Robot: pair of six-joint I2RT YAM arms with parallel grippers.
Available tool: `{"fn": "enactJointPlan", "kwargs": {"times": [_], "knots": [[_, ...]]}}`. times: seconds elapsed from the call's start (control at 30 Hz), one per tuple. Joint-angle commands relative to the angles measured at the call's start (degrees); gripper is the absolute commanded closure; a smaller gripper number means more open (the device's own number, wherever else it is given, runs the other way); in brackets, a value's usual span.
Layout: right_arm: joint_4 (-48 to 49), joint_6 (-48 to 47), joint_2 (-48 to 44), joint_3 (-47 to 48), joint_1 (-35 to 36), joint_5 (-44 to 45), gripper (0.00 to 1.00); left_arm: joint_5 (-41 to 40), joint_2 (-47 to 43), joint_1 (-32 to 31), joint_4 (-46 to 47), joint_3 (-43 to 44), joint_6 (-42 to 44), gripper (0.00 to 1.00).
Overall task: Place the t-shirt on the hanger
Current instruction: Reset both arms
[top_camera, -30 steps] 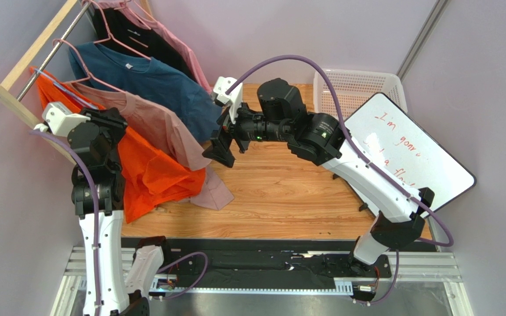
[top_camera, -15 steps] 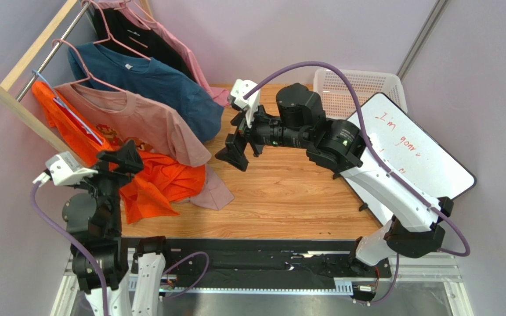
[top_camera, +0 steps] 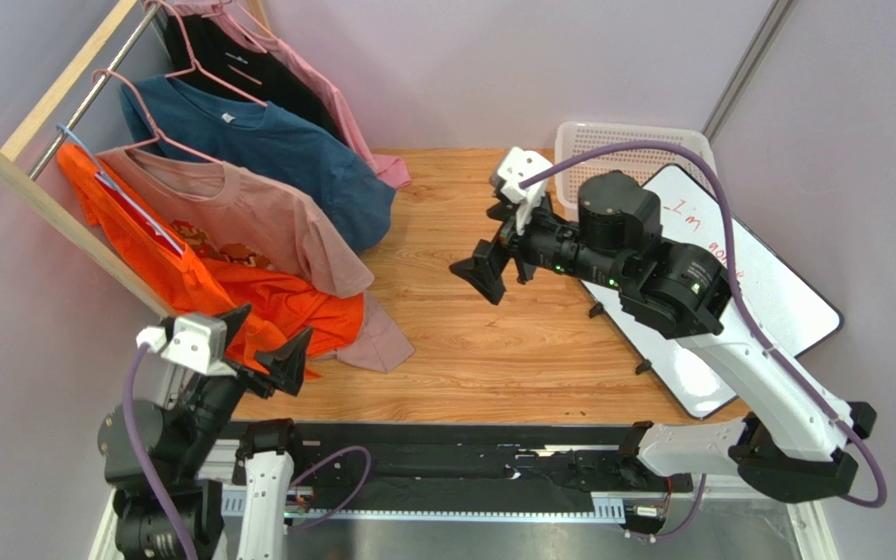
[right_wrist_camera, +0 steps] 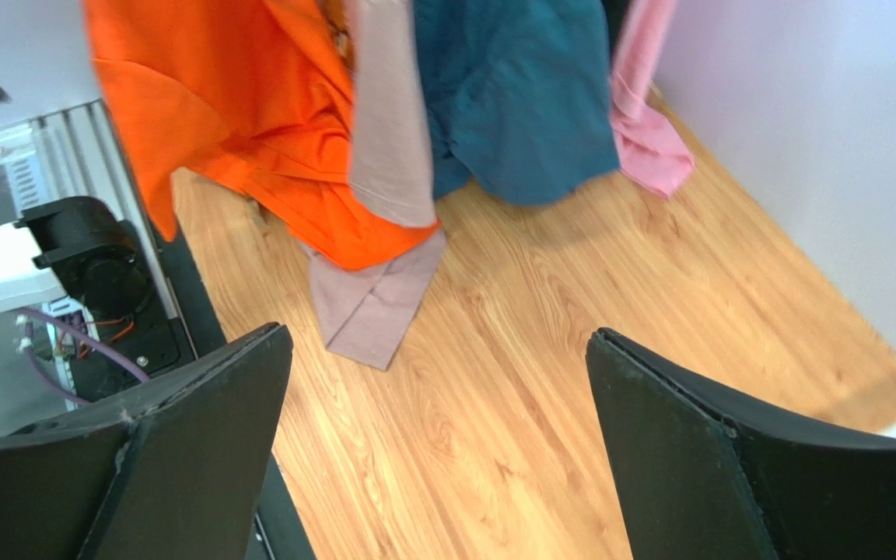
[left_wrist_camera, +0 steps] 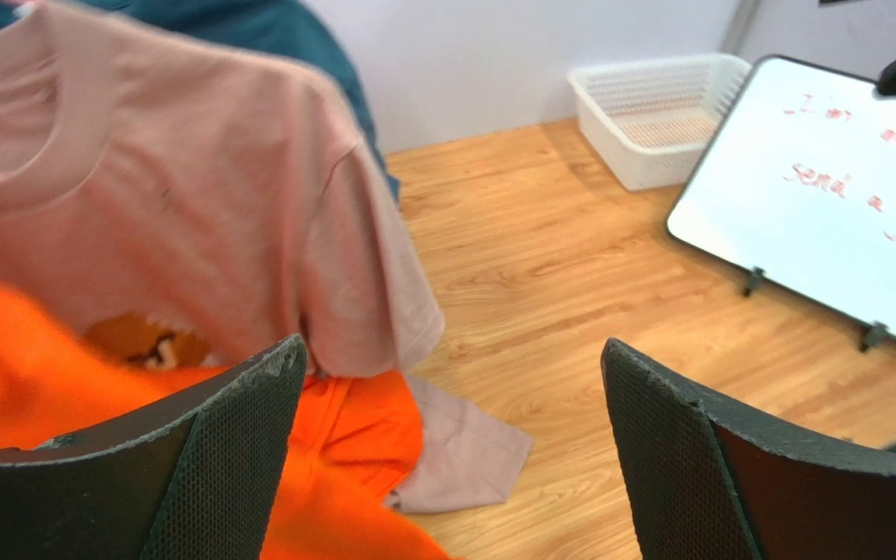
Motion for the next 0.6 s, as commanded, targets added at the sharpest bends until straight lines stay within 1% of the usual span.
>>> {"fn": "enactJointPlan", "kwargs": {"times": [0.0,0.03,0.1,0.13,0.17,0.2,0.23,0.27,0.3,0.33,0.37,0.4,0.43,0.5,0.53,0.57], "knots": [[0.42,5.98,-7.26,-9.75,-8.7,-1.6,0.0,14.14,13.1,0.58,1.17,4.27,9.01,0.01],[0.42,6.33,-8.33,-11.51,-10.11,-1.69,0.0,16.24,16.68,0.58,2.14,6.19,9.2,0.01],[0.59,6.69,-11.57,-16.16,-14.15,-1.87,0.0,17.92,20.04,0.24,4.85,7.87,9.64,0.01],[0.77,6.78,-12.55,-17.4,-15.3,-2.13,0.0,17.06,23.89,-2.46,5.13,10.4,10.43,0.01],[0.68,6.78,-13.34,-18.64,-17.4,-2.22,0.0,14.7,25.93,-5.19,5.13,12.08,11.13,0.01],[0.68,6.86,-14.22,-20.47,-18.2,-2.22,0.0,11.46,28.21,-9.22,4.87,13.75,12.09,0.01],[0.77,6.95,-15.53,-21.45,-18.99,-2.31,0.0,2.47,32.32,-14.65,4.52,17.08,15.58,0.01],[0.68,6.95,-16.07,-22.07,-20.39,-2.31,0.0,-2.5,34.45,-25.32,4.26,18.76,16.75,0.01],[0.77,6.95,-16.42,-22.68,-21.02,-2.31,0.0,-6.64,36.82,-29.35,3.73,22.0,17.63,0.01],[0.59,6.95,-17.12,-23.82,-21.63,-2.39,0.0,-11.98,42.59,-32.52,2.86,23.94,18.25,0.01],[0.59,6.95,-17.21,-24.27,-22.85,-2.39,0.0,-13.86,46.13,-36.99,1.28,26.31,17.56,0.01],[0.51,6.86,-17.47,-24.79,-23.48,-2.39,0.0,-14.41,49.82,-37.99,-2.39,30.86,16.77,0.01],[0.59,6.78,-17.65,-25.67,-23.92,-2.31,0.0,-13.37,57.07,-38.78,-4.69,33.52,16.33,0.01],[0.59,6.16,-18.35,-27.17,-24.97,-1.61,0.0,-11.7,63.62,-40.02,-9.69,38.87,15.62,0.01],[0.68,4.51,-18.44,-29.26,-25.15,-1.17,0.0,-6.99,68.61,-40.02,-11.02,39.95,16.05,0.01],[0.85,3.53,-19.05,-30.59,-25.41,-0.73,0.0,-5.9,70.31,-40.02,-11.56,40.31,16.32,0.01]]}}
